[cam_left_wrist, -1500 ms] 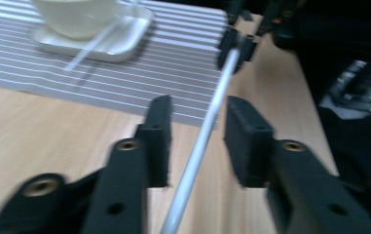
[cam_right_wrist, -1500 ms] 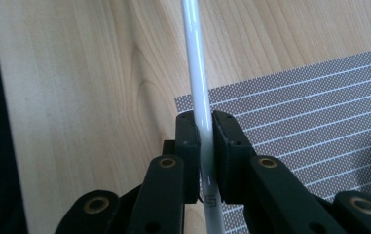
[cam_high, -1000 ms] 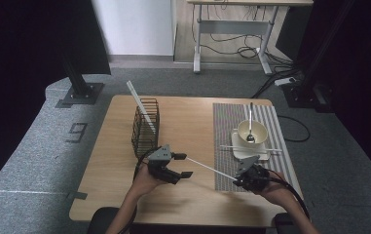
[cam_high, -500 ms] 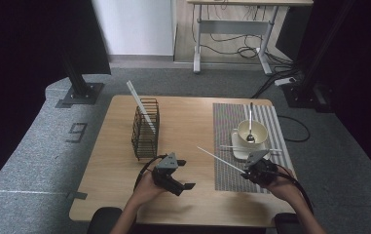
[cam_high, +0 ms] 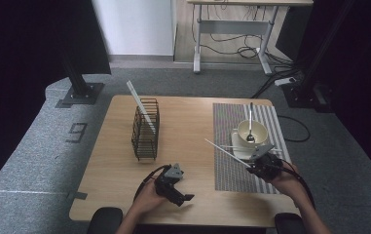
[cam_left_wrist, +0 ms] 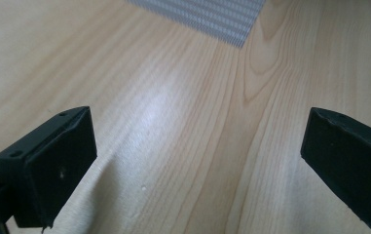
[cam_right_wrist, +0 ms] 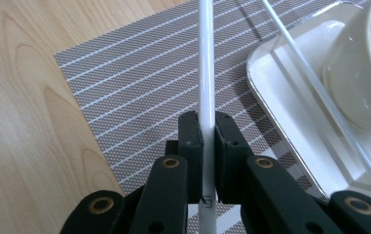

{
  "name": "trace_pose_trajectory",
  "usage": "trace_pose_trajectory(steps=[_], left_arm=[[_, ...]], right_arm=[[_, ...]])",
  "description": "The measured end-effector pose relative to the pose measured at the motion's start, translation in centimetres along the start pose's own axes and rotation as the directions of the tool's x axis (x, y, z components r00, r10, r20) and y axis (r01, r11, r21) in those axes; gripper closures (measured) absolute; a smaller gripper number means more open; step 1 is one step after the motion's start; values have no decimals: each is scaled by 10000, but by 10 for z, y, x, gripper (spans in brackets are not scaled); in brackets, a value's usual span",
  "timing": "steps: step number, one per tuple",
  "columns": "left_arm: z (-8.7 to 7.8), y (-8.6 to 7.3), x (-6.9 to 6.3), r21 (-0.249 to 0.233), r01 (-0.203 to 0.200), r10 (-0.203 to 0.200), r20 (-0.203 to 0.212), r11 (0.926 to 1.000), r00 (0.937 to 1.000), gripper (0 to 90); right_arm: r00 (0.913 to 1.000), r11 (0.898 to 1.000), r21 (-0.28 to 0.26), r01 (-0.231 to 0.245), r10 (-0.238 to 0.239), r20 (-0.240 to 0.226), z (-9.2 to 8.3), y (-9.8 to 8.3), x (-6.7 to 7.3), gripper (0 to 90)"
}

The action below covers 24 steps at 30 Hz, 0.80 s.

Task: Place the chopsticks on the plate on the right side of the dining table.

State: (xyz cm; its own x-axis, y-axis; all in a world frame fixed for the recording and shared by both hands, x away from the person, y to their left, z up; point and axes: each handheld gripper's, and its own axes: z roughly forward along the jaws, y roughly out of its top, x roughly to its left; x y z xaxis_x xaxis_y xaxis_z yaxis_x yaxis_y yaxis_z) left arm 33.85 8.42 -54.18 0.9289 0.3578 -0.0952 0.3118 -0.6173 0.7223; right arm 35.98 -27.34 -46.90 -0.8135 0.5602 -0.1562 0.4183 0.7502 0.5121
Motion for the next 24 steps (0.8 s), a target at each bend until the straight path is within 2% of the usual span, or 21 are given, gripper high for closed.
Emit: trace_pose_trajectory(steps=[7, 14, 17, 20, 24], left_arm=[[8, -3, -1, 598, -69, 74, -83, 9982, 9999, 0], [8, -3, 0, 611, -39, 44, -75, 9981, 10000, 0], [9, -2, -3, 736, -235, 256, -279, 9970, 9993, 0], [12, -2, -8, 1014, -624, 691, -640, 9929, 9956, 0], [12, -2, -8, 1031, -634, 702, -631, 9926, 9955, 0]], right_arm=[[9998, 9999, 85, -132, 130, 160, 0, -1, -8, 829], [9990, 9993, 206, -302, 294, 345, 0, -2, -18, 828], [9983, 9990, 270, -353, 340, 484, 0, -3, -22, 828], [9975, 9986, 326, -429, 409, 578, -1, -5, -28, 828], [9964, 9972, 474, -574, 543, 647, 0, -8, -35, 828]])
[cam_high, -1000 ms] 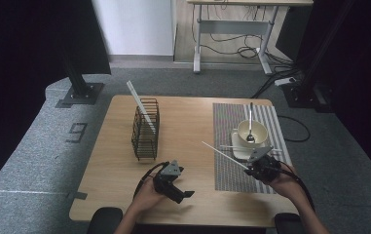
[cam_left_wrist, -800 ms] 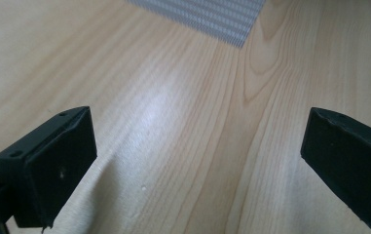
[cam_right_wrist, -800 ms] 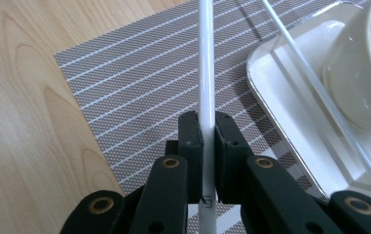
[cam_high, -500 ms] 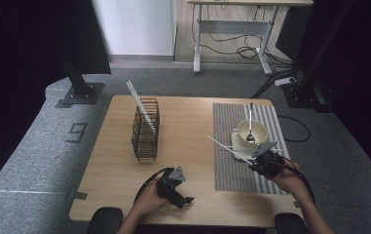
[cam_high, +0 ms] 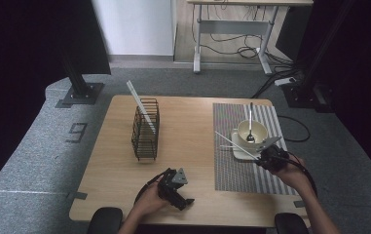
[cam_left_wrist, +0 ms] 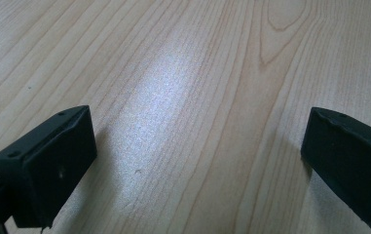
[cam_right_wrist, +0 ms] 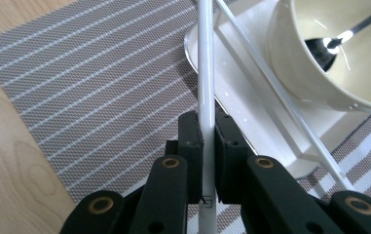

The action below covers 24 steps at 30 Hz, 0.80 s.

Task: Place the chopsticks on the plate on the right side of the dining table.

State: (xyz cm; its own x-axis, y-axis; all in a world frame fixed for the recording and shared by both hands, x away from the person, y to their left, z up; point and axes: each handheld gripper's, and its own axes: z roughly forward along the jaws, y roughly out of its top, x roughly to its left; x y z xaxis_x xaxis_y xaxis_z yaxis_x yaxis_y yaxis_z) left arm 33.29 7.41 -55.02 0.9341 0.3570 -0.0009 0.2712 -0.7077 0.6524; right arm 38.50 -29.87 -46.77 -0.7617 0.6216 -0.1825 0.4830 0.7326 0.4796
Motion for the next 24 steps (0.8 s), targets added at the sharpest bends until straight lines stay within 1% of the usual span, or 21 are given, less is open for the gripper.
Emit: trace_pose_trajectory(steps=[12, 21, 24], left_arm=[[0, 0, 0, -2, 6, -6, 8, 10000, 10000, 0], [0, 0, 0, -1, 4, -4, 7, 10000, 10000, 0], [0, 0, 0, -4, 6, -6, 7, 10000, 10000, 0]], right_arm=[[9998, 9981, 593, -192, 190, 47, 17, -7, -29, 828], [9998, 9948, 996, -219, 221, -11, 30, -11, -41, 827], [9999, 9941, 1074, -128, 125, 27, 34, -12, -44, 827]])
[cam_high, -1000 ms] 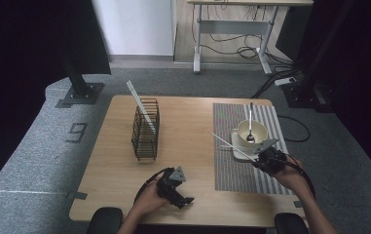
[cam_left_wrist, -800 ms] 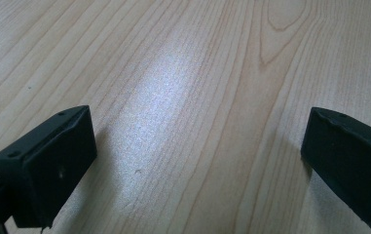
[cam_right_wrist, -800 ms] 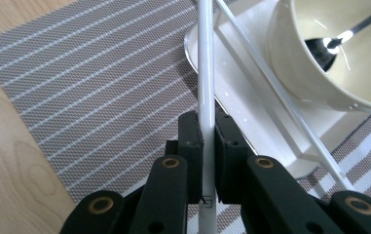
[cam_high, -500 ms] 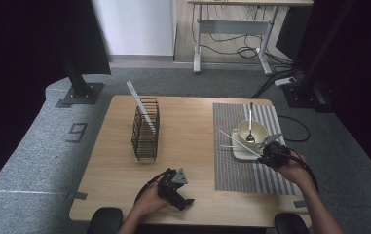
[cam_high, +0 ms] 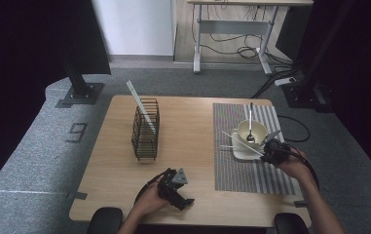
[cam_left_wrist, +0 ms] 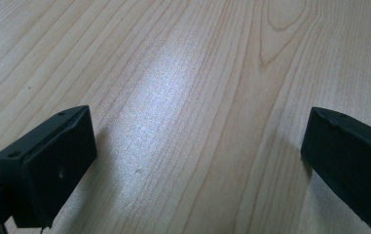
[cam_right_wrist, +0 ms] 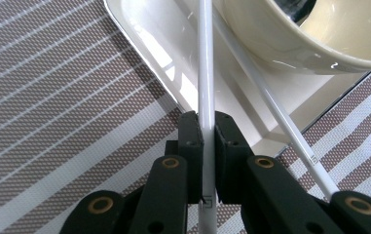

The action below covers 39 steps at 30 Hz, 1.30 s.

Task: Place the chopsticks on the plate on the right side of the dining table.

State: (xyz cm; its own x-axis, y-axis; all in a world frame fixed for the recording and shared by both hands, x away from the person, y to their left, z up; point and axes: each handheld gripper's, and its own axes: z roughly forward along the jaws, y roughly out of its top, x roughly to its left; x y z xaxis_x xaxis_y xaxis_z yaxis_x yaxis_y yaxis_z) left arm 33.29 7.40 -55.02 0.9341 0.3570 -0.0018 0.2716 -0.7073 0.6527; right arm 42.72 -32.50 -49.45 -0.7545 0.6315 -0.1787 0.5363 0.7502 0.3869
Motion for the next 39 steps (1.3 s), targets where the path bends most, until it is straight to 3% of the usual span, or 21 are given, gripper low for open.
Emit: trace_pose_trajectory(steps=[6, 21, 39], left_arm=[[0, 0, 0, 0, -3, 3, -1, 10000, 10000, 0], [0, 0, 0, -2, 0, 0, -1, 10000, 10000, 0], [0, 0, 0, -1, -1, 1, -2, 10000, 10000, 0]], right_arm=[[9999, 9998, 182, 105, -105, 6, 6, -3, -5, 825], [9998, 9998, 76, -157, 158, -104, 5, -10, -13, 794], [9983, 9991, 6, -428, 427, 404, 4, -13, -17, 778]])
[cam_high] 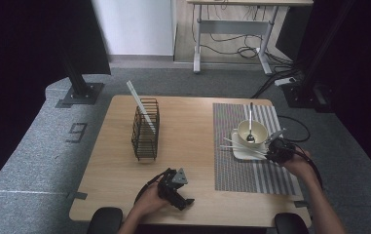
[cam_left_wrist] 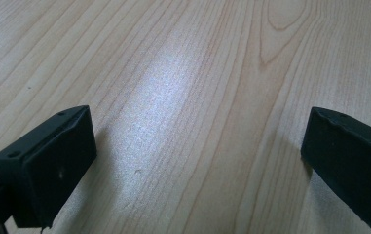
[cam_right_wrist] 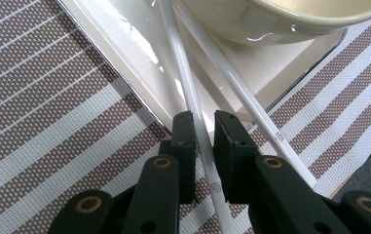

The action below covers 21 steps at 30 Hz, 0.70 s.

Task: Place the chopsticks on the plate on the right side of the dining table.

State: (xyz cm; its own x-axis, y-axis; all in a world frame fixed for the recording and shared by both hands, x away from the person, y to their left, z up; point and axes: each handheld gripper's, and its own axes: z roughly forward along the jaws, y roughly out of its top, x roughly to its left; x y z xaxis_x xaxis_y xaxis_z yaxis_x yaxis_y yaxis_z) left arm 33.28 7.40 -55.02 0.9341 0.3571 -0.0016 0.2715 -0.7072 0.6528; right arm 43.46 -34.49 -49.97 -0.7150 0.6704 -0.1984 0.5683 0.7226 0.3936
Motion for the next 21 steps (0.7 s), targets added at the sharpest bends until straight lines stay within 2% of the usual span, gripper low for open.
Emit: trace_pose_trajectory(steps=[10, 21], left_arm=[[0, 0, 0, 1, -2, 2, -2, 10000, 10000, 0], [0, 0, 0, 2, -2, 2, -2, 10000, 10000, 0]], right_arm=[[9994, 10000, 54, -66, 64, 328, 0, -1, -2, 731], [9965, 9979, -147, -635, 642, 543, 1, -6, -6, 696]])
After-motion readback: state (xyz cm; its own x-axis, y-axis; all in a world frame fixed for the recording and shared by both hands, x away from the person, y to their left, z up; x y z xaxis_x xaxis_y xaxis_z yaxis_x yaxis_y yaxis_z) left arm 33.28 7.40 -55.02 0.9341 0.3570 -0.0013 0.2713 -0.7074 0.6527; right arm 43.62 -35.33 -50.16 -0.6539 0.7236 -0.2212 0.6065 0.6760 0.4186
